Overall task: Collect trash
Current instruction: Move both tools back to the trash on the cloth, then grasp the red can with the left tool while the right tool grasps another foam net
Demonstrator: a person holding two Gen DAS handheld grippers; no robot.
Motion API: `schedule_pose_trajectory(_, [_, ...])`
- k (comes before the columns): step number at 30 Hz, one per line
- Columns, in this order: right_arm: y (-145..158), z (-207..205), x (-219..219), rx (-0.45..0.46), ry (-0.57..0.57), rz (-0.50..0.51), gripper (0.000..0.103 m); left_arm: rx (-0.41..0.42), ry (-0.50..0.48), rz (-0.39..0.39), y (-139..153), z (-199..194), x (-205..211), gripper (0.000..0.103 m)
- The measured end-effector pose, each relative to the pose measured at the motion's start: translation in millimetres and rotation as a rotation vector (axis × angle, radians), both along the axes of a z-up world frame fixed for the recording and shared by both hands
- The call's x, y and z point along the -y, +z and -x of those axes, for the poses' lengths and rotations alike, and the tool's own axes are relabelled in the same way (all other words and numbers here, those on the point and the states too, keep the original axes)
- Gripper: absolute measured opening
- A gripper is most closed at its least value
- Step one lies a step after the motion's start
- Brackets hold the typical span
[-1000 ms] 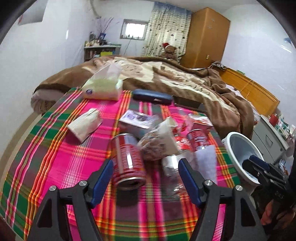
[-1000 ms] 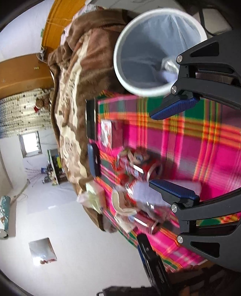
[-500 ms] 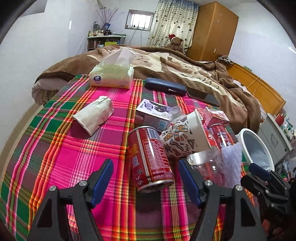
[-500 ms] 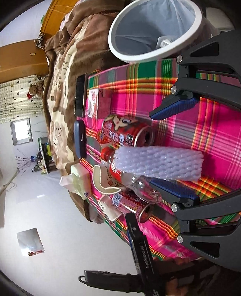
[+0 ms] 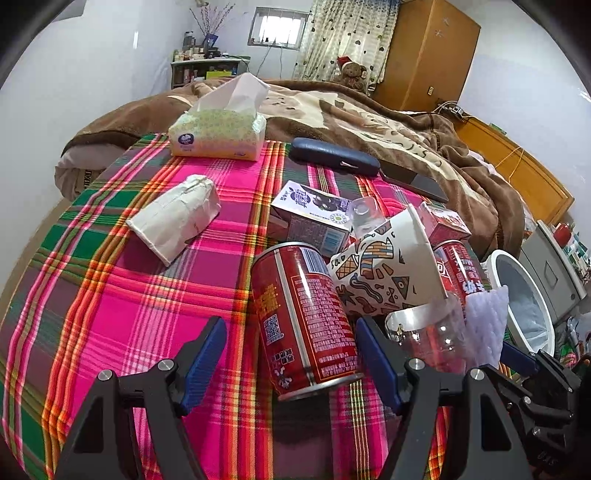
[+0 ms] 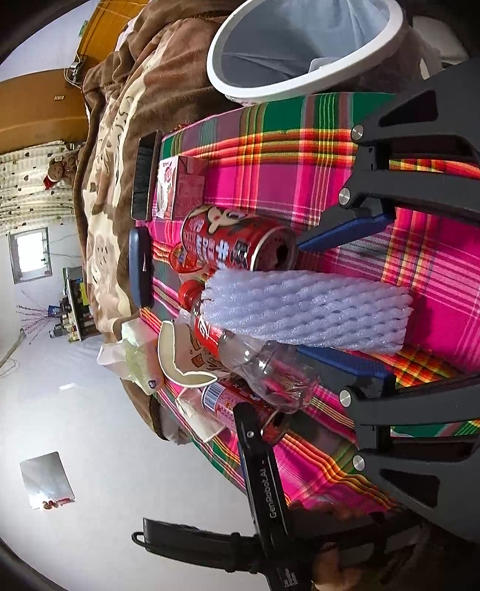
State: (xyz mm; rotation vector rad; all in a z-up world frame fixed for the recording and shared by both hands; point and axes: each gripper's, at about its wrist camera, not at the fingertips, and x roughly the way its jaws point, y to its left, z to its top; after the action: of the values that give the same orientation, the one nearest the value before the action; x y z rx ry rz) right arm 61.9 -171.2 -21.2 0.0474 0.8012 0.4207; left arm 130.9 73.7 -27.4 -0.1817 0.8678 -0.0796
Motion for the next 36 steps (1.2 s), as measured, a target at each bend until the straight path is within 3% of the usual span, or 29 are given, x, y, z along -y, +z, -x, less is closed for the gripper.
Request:
schedule_pose_trajectory(9, [-3.2, -1.3, -2.7, -0.011, 0.008, 0.0, 0.039, -0.02, -0.004, 0.011, -9.8, -9.8, 2.0, 0.069])
schedule_pose_trajectory(13, [-3.2, -0.2, -0.5, -0.009, 0.006, -0.012, 0.036, -0.028, -0.009, 0.032, -12.0, -13.4, 1.7, 0.056])
schedule_pose_trajectory(28, [-2.6, 0.6, 2.3, -0.01, -0.001, -0.024, 0.034, -0.034, 0.031, 0.005, -14.2, -30.7, -0.4, 0.057])
schedule_pose_trajectory(31, [-2.7, 0.7, 3.3, -0.01, -0.001, -0.026, 0.034, -0.044, 0.034, 0.032, -16.4, -32.8, -3.9, 0.057])
schedule_pose_trajectory(36, [-2.7, 0.8, 3.5, -0.006, 0.0, -0.023, 0.034, -0.04, 0.028, -0.005, -15.8, -30.2, -0.8, 0.052])
